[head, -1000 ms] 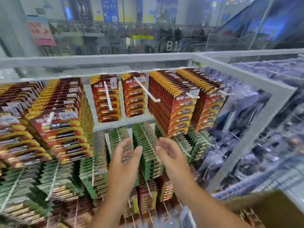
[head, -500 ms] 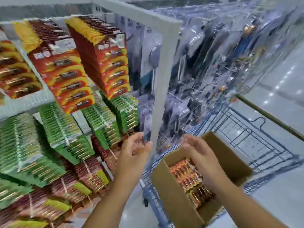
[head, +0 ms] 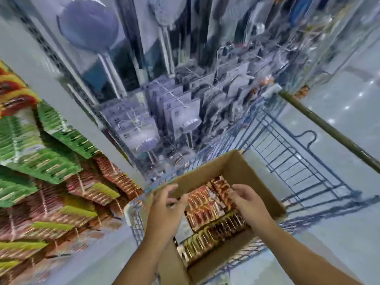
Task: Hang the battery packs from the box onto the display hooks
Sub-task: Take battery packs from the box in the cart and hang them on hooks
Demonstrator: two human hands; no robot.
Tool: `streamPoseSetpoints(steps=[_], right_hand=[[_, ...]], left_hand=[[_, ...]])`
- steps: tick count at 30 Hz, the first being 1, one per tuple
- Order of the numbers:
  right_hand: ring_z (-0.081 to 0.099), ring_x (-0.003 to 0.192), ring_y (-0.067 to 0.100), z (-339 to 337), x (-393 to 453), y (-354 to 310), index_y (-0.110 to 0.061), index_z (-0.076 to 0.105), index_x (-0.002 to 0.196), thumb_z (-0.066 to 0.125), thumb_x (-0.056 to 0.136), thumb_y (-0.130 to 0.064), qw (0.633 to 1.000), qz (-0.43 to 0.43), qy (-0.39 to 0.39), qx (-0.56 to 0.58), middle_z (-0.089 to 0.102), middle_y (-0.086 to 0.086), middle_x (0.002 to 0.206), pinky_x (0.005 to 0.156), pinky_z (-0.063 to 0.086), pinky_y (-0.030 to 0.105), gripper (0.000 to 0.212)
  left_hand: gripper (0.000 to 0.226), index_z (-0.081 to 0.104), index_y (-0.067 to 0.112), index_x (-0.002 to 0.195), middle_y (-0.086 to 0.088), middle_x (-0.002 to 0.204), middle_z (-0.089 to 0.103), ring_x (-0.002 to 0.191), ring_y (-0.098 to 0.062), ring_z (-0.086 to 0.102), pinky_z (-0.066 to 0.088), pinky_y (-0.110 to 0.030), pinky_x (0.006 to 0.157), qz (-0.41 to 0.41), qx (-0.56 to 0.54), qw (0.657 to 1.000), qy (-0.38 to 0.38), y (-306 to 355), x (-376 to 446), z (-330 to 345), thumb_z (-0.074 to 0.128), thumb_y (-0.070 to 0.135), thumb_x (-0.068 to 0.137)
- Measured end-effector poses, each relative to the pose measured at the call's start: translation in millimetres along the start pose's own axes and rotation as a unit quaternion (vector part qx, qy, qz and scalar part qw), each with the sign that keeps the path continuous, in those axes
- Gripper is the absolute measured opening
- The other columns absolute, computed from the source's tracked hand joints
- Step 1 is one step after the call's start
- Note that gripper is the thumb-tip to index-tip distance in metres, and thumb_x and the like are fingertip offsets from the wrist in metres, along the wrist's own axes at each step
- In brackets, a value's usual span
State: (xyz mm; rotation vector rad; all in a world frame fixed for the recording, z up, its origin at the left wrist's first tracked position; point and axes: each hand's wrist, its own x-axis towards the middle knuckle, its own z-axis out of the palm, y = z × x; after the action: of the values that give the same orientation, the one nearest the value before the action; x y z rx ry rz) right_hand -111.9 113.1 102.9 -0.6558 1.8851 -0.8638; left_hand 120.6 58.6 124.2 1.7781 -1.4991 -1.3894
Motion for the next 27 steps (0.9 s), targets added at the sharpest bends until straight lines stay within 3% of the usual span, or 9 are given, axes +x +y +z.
streamPoseSetpoints(steps=[2, 4, 7, 11, 15, 19, 21, 24, 27], right_hand=[[0.066, 0.105, 0.013, -1, 22, 17, -0.025, 0.064, 0.121, 0.072, 0.098, -0.03, 0.999, 0.021, 0.004, -0.024, 0.069, -0.005, 0.108, 0.087, 0.049, 0.026, 0.025], [0.065, 0.109, 0.017, 1, 44, 34, -0.024, 0.064, 0.122, 0.072, 0.097, -0.033, 0.998, 0.04, 0.003, -0.058, 0.068, -0.006, 0.109, 0.097, 0.05, 0.035, 0.028], [0.065, 0.106, 0.018, 12, 77, 55, -0.025, 0.063, 0.116, 0.072, 0.095, -0.039, 0.991, 0.063, 0.008, -0.114, 0.068, -0.006, 0.108, 0.102, 0.051, 0.042, 0.027], [0.065, 0.106, 0.02, 31, 120, 84, -0.023, 0.064, 0.115, 0.073, 0.093, -0.037, 0.985, 0.081, 0.028, -0.151, 0.067, -0.004, 0.108, 0.096, 0.052, 0.039, 0.027], [0.06, 0.122, 0.025, 51, 170, 118, -0.015, 0.058, 0.139, 0.071, 0.095, -0.039, 0.975, 0.126, 0.039, -0.178, 0.06, 0.007, 0.135, 0.105, 0.051, 0.039, 0.051], [0.049, 0.136, 0.031, 67, 212, 149, -0.003, 0.046, 0.148, 0.061, 0.104, -0.032, 0.956, 0.159, 0.029, -0.246, 0.047, 0.017, 0.148, 0.111, 0.037, 0.034, 0.055], [0.05, 0.136, 0.034, 73, 227, 164, 0.0, 0.051, 0.142, 0.055, 0.107, -0.03, 0.946, 0.152, 0.017, -0.287, 0.052, 0.02, 0.145, 0.113, 0.035, 0.036, 0.047], [0.057, 0.124, 0.038, 78, 247, 187, 0.002, 0.063, 0.126, 0.06, 0.103, -0.021, 0.948, 0.148, 0.033, -0.28, 0.063, 0.022, 0.132, 0.103, 0.044, 0.038, 0.034], [0.056, 0.126, 0.04, 84, 263, 201, 0.003, 0.062, 0.129, 0.064, 0.1, -0.018, 0.95, 0.162, 0.036, -0.266, 0.06, 0.023, 0.135, 0.104, 0.045, 0.041, 0.036]], left_hand=[[0.026, 0.054, 0.054, 0.116, 0.012, 0.125, 0.06, 0.109, 0.0, 0.061, 0.048, -0.02, 0.08, -0.012, 0.021, 1.0, 0.004, -13, 14, 20, 0.068, 0.05, 0.096], [0.024, 0.053, 0.053, 0.114, 0.013, 0.128, 0.056, 0.112, -0.005, 0.06, 0.051, -0.032, 0.094, -0.027, 0.043, 0.999, -0.004, -29, 31, 36, 0.068, 0.052, 0.095], [0.032, 0.054, 0.05, 0.122, 0.012, 0.133, 0.052, 0.117, -0.012, 0.058, 0.052, -0.043, 0.101, -0.053, 0.092, 0.994, -0.033, -59, 63, 57, 0.066, 0.059, 0.093], [0.047, 0.056, 0.039, 0.138, 0.009, 0.138, 0.054, 0.122, -0.014, 0.055, 0.052, -0.04, 0.098, -0.069, 0.149, 0.985, -0.049, -93, 104, 88, 0.064, 0.059, 0.095], [0.05, 0.054, 0.034, 0.142, 0.005, 0.148, 0.049, 0.127, -0.019, 0.056, 0.051, -0.042, 0.102, -0.063, 0.209, 0.974, -0.058, -125, 144, 130, 0.063, 0.054, 0.097], [0.06, 0.047, 0.028, 0.151, -0.002, 0.155, 0.046, 0.14, -0.027, 0.047, 0.05, -0.047, 0.107, -0.081, 0.295, 0.95, -0.057, -153, 175, 172, 0.064, 0.051, 0.098], [0.063, 0.043, 0.028, 0.154, -0.004, 0.156, 0.044, 0.142, -0.03, 0.043, 0.047, -0.049, 0.11, -0.065, 0.335, 0.938, -0.064, -164, 189, 188, 0.064, 0.049, 0.098], [0.067, 0.042, 0.027, 0.155, -0.006, 0.155, 0.044, 0.143, -0.031, 0.04, 0.041, -0.046, 0.114, -0.039, 0.388, 0.918, -0.071, -180, 208, 203, 0.064, 0.05, 0.097], [0.074, 0.037, 0.026, 0.159, -0.006, 0.156, 0.045, 0.142, -0.031, 0.043, 0.043, -0.045, 0.112, -0.009, 0.433, 0.899, -0.069, -197, 218, 211, 0.064, 0.053, 0.096]])
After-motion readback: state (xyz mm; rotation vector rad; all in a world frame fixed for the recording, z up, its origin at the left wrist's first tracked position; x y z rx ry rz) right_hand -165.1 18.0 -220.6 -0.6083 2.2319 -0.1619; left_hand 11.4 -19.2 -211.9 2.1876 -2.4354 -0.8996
